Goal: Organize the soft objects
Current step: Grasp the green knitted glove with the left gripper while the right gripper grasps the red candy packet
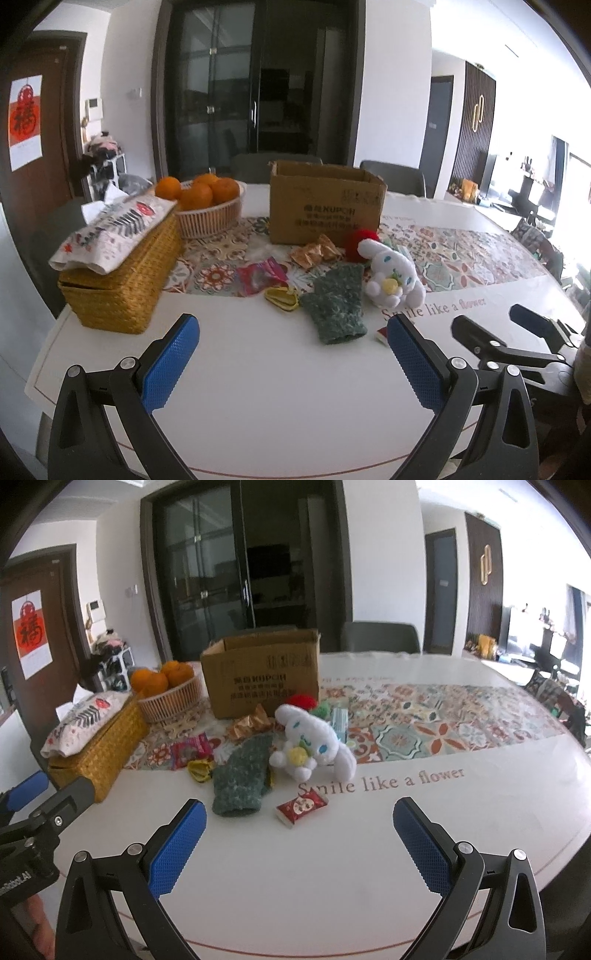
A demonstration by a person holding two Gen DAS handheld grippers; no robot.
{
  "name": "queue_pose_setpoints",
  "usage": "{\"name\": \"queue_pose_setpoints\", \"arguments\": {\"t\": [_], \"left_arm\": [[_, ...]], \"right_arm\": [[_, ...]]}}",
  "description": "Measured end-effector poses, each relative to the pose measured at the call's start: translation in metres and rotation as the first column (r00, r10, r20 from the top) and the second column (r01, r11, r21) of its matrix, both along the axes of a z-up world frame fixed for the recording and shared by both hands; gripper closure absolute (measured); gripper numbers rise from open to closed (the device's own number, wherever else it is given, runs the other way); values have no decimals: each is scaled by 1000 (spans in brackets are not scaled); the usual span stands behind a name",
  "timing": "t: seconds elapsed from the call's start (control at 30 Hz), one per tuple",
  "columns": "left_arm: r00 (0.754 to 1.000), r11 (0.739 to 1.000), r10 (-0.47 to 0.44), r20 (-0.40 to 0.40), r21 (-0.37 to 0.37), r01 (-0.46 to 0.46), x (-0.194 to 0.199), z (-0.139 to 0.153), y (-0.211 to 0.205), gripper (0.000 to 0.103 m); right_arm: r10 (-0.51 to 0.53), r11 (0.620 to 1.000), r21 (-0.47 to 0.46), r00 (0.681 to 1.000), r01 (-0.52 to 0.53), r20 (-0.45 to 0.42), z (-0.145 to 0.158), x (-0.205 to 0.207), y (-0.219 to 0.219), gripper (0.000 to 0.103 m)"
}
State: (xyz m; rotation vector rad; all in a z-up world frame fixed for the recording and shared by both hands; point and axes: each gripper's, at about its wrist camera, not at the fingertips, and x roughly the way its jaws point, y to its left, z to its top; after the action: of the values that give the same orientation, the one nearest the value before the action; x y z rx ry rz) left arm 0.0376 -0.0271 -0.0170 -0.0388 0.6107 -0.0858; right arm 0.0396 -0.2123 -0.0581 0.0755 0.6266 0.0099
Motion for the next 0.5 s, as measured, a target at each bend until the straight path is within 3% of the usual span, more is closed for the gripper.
{"name": "queue_pose_setpoints", "arguments": {"t": [0.5], "left_arm": [[984,1000,-26,-177,0,27,69,-43,-34,0]], "right_arm": [[119,993,30,970,-115,-213,-59,79,-21,0]]}}
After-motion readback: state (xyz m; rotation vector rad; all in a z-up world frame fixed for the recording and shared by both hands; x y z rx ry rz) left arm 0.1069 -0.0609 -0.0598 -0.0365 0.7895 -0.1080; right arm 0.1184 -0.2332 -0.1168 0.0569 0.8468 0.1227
